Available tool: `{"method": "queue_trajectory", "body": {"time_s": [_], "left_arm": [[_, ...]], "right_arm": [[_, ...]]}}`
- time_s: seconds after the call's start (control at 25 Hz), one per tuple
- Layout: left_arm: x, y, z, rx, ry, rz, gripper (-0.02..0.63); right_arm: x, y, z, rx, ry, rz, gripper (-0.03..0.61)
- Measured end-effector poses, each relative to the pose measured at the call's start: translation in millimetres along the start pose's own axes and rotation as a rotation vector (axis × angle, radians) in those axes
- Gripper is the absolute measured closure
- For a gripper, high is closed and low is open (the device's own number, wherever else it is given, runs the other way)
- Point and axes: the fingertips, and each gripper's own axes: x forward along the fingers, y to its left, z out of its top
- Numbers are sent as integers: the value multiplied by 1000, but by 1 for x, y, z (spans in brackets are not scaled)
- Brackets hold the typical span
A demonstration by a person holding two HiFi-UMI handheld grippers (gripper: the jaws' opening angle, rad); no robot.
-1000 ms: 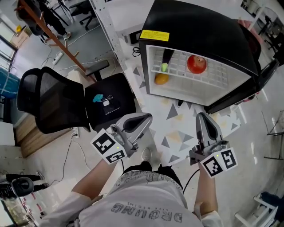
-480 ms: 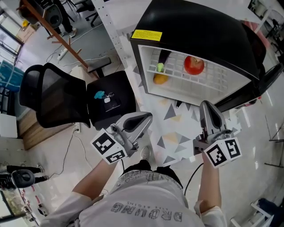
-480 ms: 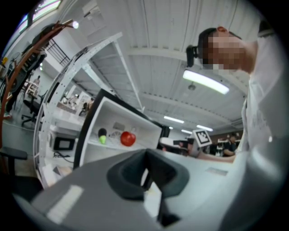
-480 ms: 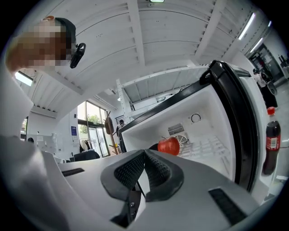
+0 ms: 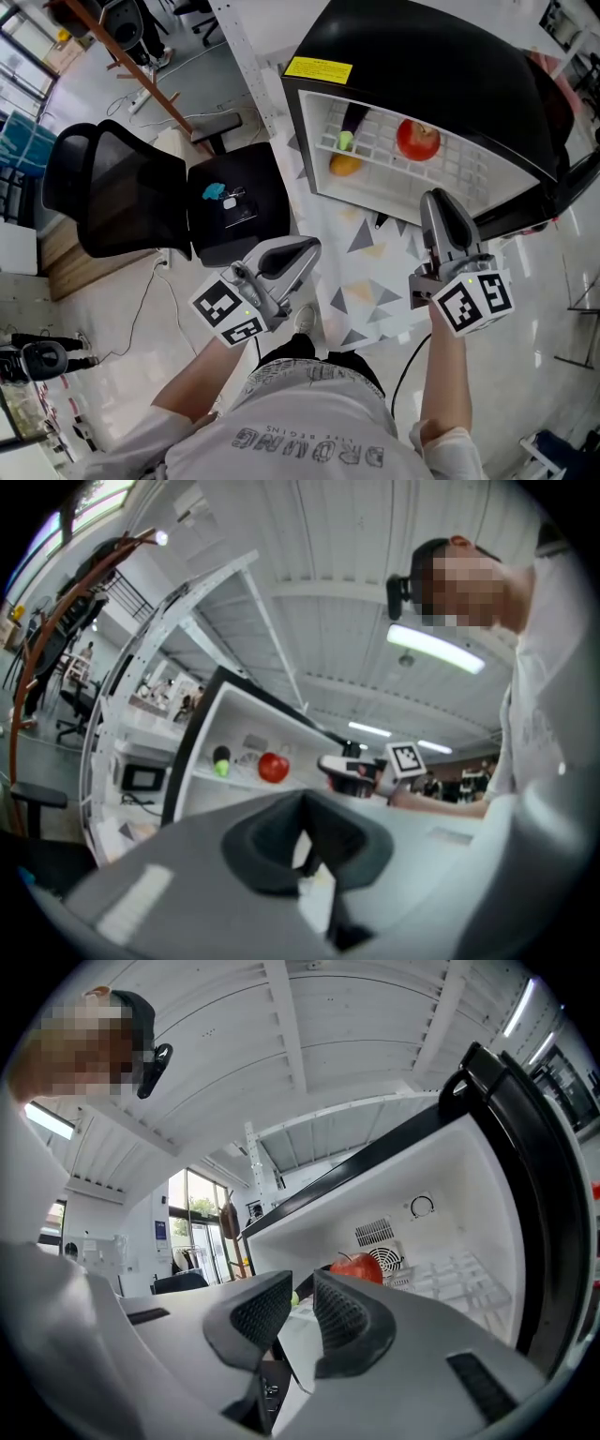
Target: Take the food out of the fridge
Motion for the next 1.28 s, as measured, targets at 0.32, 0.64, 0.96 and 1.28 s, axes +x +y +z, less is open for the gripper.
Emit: {"method": "queue_trajectory", "body": {"time_s": [0.32,0.64,0.96,1.28], "left_arm": [[-1,9,0,-9,-7,20,607],[0,19,-2,-21,-5,36,607],[2,29,-5,-34,2,50,607],[3,37,-6,-40,6,64,607]], "right_arm": [[23,-17,11,-66,5,-23,466],[48,-32,10,-107,40,-27,370],[69,-43,10,-177,73,-67,307],[85,-58,11,-213,99,-106,272]]}}
